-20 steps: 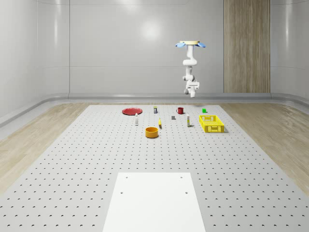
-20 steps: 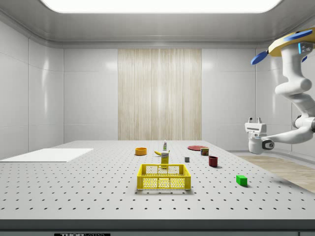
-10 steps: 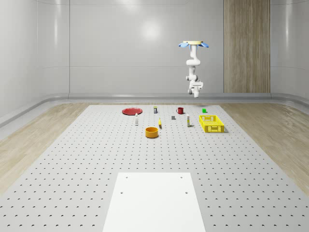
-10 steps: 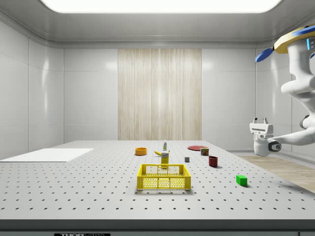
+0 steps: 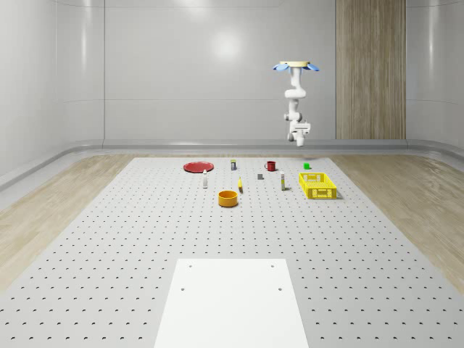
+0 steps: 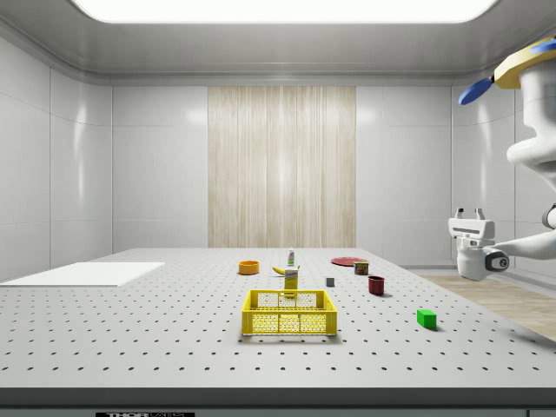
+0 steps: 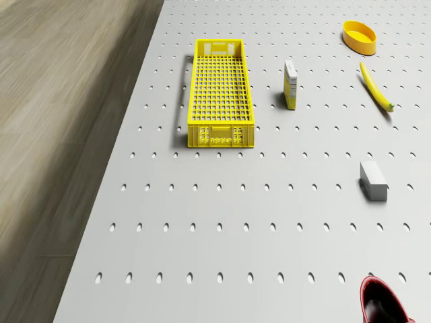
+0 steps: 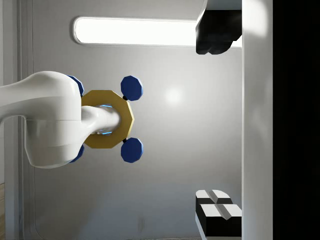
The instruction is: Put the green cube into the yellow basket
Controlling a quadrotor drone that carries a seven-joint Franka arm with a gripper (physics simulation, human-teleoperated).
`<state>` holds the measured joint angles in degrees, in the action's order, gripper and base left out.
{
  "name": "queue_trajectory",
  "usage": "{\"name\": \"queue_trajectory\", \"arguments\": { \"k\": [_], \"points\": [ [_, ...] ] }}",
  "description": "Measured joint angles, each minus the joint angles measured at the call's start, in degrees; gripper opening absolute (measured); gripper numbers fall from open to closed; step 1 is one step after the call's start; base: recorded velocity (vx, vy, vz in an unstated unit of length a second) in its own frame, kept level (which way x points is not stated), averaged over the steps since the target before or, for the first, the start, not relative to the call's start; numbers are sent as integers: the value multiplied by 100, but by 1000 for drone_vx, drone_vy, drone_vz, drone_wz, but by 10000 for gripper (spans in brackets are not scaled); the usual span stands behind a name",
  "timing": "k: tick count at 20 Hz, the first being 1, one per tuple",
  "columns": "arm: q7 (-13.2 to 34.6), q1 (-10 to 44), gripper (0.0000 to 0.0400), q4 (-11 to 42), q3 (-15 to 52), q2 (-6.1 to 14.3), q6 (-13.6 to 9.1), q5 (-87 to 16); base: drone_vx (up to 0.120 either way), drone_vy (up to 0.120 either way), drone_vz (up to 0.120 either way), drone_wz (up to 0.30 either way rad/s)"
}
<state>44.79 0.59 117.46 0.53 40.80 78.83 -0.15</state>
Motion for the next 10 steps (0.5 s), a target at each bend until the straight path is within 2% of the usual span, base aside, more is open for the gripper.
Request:
{"name": "queue_trajectory", "arguments": {
  "k": [3, 10],
  "points": [
    [3, 6, 400, 9, 17, 9, 13, -22, 120, 107, 0, 0],
    [19, 35, 400, 32, 110, 31, 44, -152, 120, 0, 0, 0]
  ]
}}
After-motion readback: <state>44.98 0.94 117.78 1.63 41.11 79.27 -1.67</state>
